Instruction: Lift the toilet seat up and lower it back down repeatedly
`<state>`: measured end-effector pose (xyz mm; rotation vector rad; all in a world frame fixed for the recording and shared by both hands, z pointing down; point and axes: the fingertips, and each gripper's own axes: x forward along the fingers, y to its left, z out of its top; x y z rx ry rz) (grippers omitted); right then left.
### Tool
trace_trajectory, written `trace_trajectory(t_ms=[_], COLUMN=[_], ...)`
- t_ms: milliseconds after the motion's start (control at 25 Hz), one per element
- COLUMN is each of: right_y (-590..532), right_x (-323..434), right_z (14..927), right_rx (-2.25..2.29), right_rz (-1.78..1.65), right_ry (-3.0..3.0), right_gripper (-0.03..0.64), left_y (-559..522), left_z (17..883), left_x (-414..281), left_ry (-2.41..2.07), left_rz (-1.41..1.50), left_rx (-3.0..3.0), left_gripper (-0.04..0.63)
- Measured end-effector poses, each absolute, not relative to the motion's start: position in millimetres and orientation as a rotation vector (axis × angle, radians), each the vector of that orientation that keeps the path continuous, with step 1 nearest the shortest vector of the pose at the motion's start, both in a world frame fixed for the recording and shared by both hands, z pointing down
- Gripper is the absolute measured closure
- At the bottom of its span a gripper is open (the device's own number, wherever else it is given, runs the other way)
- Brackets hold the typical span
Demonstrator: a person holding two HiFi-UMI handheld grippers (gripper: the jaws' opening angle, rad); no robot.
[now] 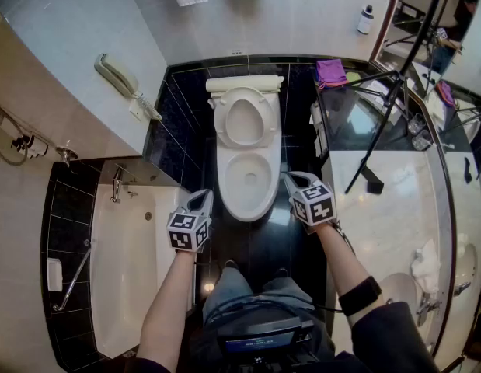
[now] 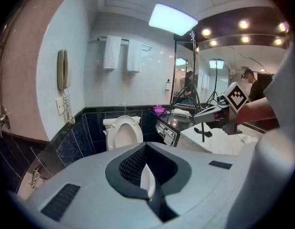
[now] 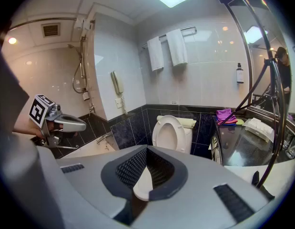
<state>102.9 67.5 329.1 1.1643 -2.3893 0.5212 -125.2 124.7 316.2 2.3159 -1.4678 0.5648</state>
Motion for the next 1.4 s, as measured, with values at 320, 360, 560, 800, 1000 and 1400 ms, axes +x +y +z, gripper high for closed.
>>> trace_trajectory(t_ms=[320, 360, 560, 800, 1000, 1400], right_y=[18.9, 8.1, -49.9, -147.1, -223.1, -356.5], right_x=[87.1, 84.0, 68.7, 42.9, 20.5, -20.7], right_z=[352.0, 354.0, 374.2, 402.1, 441.2, 481.0], right_rx=[1.139, 1.143, 1.122, 1.053, 0.953, 0.826], right_rz=[0.384, 0.356, 0.26, 0.127, -0.024, -0.356], right_ry=[-2.337, -2.323, -2.226, -2.169, -2.105, -1.961], right_gripper=[0.597, 0.597, 0.58, 0.514, 0.455, 0.425], left_y=[87.7, 77.9, 22.8, -56.3, -112.1, -200.8], left_z=[361.9, 369.0, 398.9, 434.4, 466.0, 523.2], left_x=[-117.7, -117.6, -120.1, -129.2, -131.3, -110.9], left_ry=[-1.391, -1.382, -1.337, -1.325, -1.332, -1.277], left_rz=[0.586, 0.587, 0.614, 0.63, 0.622, 0.575], left_rx=[2.318, 2.322, 2.343, 2.35, 2.334, 2.324], left_gripper=[0.604, 0.604, 0.604, 0.604, 0.604, 0.604])
